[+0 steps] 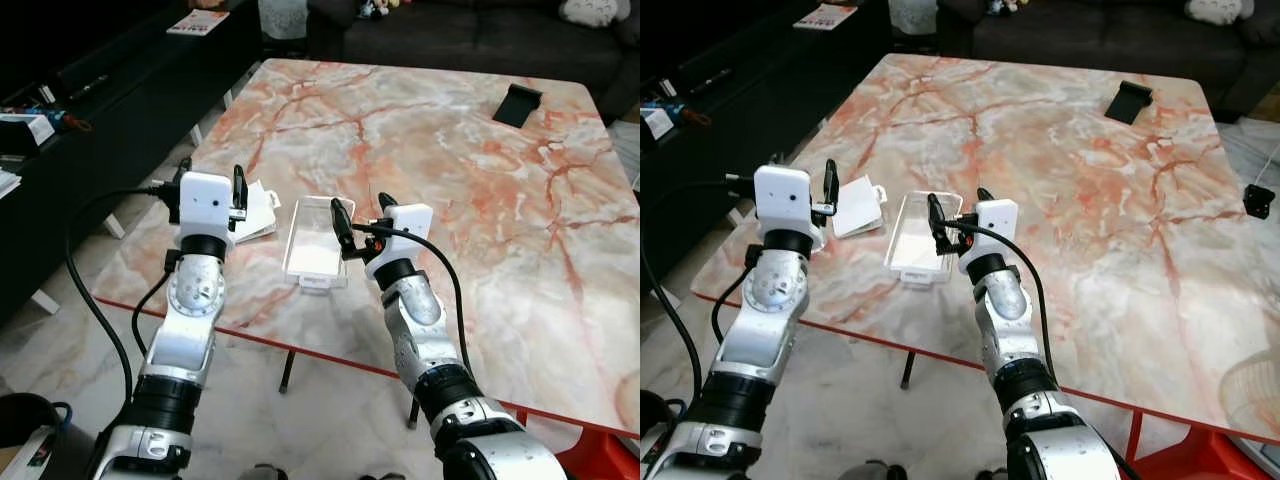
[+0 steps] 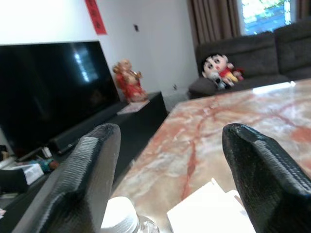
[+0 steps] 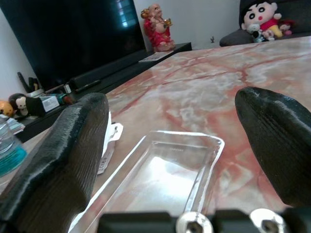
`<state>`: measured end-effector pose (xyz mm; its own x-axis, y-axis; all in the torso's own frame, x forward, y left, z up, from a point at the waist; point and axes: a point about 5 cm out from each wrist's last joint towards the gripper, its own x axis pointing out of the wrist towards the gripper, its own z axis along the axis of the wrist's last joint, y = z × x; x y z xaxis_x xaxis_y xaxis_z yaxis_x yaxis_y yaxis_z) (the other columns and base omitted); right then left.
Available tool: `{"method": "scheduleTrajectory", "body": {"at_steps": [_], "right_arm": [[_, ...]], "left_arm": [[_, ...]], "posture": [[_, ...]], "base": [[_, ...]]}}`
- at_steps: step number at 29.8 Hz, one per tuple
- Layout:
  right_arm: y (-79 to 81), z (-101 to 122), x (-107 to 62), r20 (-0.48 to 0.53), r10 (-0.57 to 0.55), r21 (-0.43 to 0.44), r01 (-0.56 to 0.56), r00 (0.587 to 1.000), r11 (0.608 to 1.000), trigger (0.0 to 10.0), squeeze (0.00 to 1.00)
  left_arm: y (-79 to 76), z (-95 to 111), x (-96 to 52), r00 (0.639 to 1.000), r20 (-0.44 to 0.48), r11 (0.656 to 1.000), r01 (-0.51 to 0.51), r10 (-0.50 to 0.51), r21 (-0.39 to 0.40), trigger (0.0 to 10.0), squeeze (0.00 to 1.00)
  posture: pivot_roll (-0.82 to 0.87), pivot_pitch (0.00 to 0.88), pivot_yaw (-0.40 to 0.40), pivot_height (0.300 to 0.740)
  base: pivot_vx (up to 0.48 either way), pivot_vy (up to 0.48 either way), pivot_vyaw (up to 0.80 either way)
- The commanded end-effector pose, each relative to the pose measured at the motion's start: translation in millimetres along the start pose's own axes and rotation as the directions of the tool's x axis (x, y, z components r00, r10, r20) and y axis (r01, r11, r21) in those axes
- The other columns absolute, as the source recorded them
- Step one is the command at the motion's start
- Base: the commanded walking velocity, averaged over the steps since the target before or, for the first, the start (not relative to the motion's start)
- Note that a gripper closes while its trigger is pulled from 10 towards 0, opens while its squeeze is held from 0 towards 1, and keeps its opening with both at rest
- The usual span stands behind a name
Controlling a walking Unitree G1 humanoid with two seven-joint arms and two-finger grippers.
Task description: Picking trash to rubbish bin
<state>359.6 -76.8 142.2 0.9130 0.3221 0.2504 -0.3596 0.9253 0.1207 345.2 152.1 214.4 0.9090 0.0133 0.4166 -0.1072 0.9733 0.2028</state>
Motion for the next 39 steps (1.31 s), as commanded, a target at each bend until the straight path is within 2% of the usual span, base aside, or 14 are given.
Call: {"method": "scheduleTrajectory", "body": {"at_steps": [1,7,11,12,13,23,26,36,39], "right_arm": [[1.8,-2,-0.5,-0.012,0.001,0.009,-0.001,1.0,1.0,10.0,0.0],[2.3,-4,-2.4,-0.016,0.0,0.008,0.001,1.0,1.0,10.0,0.0],[1.3,-4,-3.8,-0.013,-0.003,0.007,0.004,1.0,1.0,10.0,0.0],[0.7,-4,-4.0,-0.013,-0.005,0.005,0.005,1.0,1.0,10.0,0.0],[-0.4,-4,-4.3,-0.013,-0.006,0.003,0.006,1.0,1.0,10.0,0.0],[-3.1,-4,-4.8,-0.015,-0.012,-0.006,0.012,1.0,1.0,10.0,0.0],[-1.9,-5,-5.1,-0.016,-0.008,-0.005,0.008,1.0,1.0,10.0,0.0],[-1.4,-7,-6.3,-0.022,-0.007,-0.005,0.007,1.0,1.0,10.0,0.0],[-0.3,-7,-5.5,-0.023,-0.001,-0.007,0.001,1.0,1.0,10.0,0.0]], "left_arm": [[5.7,-3,4.5,1.0,-0.024,1.0,0.001,-0.002,-0.013,10.0,1.0],[9.7,-7,15.3,0.999,-0.045,1.0,0.028,-0.027,0.003,10.0,1.0],[16.1,-6,22.5,0.999,-0.043,1.0,0.003,-0.003,0.003,10.0,1.0],[18.2,-6,23.5,0.999,-0.043,1.0,-0.004,0.005,0.009,10.0,0.97],[23.4,-7,23.9,0.999,-0.05,0.999,-0.021,0.022,0.03,10.0,0.0],[48.2,-16,16.8,0.993,-0.072,0.995,-0.093,0.095,0.035,10.0,0.0],[50.9,-26,9.9,0.991,-0.109,0.996,-0.08,0.082,0.027,10.0,0.0],[51.8,-31,3.6,0.989,-0.124,0.997,-0.08,0.08,0.003,10.0,0.0],[50.4,-36,3.0,0.987,-0.148,0.997,-0.073,0.068,-0.027,10.0,0.0]], "posture": [[0.15,0.147,0.032,0.728],[0.14,0.144,0.034,0.728],[0.13,0.141,0.038,0.728],[0.13,0.141,0.038,0.728],[0.13,0.142,0.038,0.728],[0.13,0.135,0.035,0.728],[0.13,0.129,0.038,0.728],[0.13,0.121,0.037,0.728],[0.13,0.117,0.037,0.728]], "base": [[0.0,0.0,0.0],[0.0,0.0,0.0],[0.0,0.0,0.0],[0.0,0.0,0.0],[0.0,0.0,0.0],[0.0,0.0,0.0],[0.0,0.0,0.0],[0.0,0.0,0.0],[0.0,0.0,0.0]]}}
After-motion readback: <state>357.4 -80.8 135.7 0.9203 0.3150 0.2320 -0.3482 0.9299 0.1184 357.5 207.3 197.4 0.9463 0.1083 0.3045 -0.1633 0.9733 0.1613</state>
